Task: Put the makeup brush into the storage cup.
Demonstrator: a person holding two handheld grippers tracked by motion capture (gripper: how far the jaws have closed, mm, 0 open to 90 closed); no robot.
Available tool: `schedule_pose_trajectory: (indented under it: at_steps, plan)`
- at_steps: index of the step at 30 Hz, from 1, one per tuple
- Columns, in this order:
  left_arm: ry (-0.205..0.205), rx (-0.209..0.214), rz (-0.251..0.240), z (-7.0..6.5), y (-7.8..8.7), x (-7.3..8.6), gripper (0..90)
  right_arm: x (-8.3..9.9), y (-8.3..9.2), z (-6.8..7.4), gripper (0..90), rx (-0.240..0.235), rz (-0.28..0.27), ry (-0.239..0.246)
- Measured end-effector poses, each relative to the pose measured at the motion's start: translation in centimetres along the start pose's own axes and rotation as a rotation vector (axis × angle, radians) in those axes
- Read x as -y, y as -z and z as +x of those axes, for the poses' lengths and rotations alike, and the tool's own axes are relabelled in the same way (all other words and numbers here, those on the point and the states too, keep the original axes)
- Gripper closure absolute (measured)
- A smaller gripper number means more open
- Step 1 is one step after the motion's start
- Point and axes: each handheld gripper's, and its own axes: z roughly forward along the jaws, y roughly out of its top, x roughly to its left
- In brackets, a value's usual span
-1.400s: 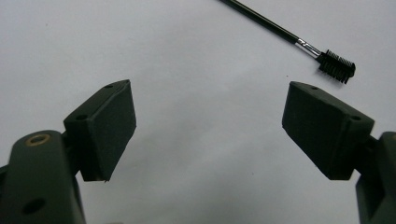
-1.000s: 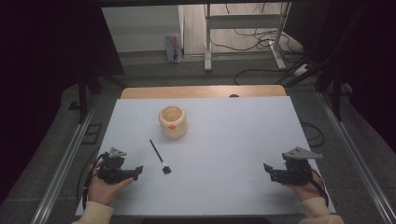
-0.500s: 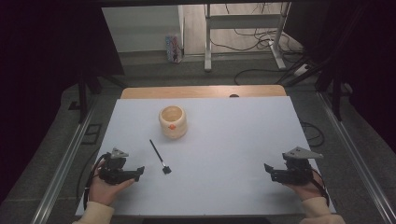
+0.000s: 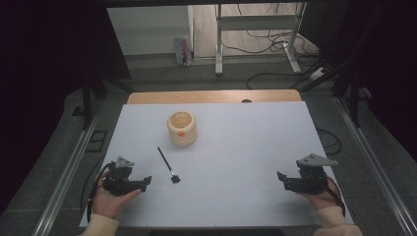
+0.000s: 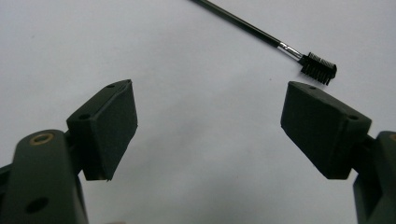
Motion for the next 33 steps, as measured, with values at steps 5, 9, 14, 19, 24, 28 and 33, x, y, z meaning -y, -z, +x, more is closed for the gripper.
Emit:
schedule_pose_trajectory:
  at_steps: [5, 9, 14, 19, 24, 28, 33]
  plan:
    - [0.047, -0.025, 0.001, -0.1, 0.2, -0.3, 19.0, -0.2, -0.2, 0.1, 16.9, -0.002, 0.000, 0.008]
    - [0.056, -0.033, 0.007, -0.6, 0.0, -0.8, 19.0, -0.4, -0.3, -0.1, 17.0, -0.004, 0.001, 0.006]
    - [0.072, -0.049, 0.017, -0.9, 0.0, -1.3, 18.9, -0.4, -0.4, -0.2, 17.0, -0.007, 0.001, 0.003]
    - [0.085, -0.049, 0.035, -1.4, -0.1, -2.7, 19.0, -0.3, -0.2, -0.5, 17.1, -0.006, -0.003, 0.002]
    - [0.092, -0.044, 0.034, -1.6, -0.3, -4.0, 19.8, -0.3, -0.1, -0.7, 17.1, -0.002, -0.005, 0.001]
    - [0.109, -0.047, 0.035, -1.7, -0.6, -5.0, 20.1, -0.2, 0.0, -0.7, 17.1, 0.004, -0.005, -0.002]
    - [0.112, -0.052, 0.041, -1.8, -0.9, -5.6, 20.2, -0.1, 0.0, -0.7, 17.3, 0.010, -0.004, 0.002]
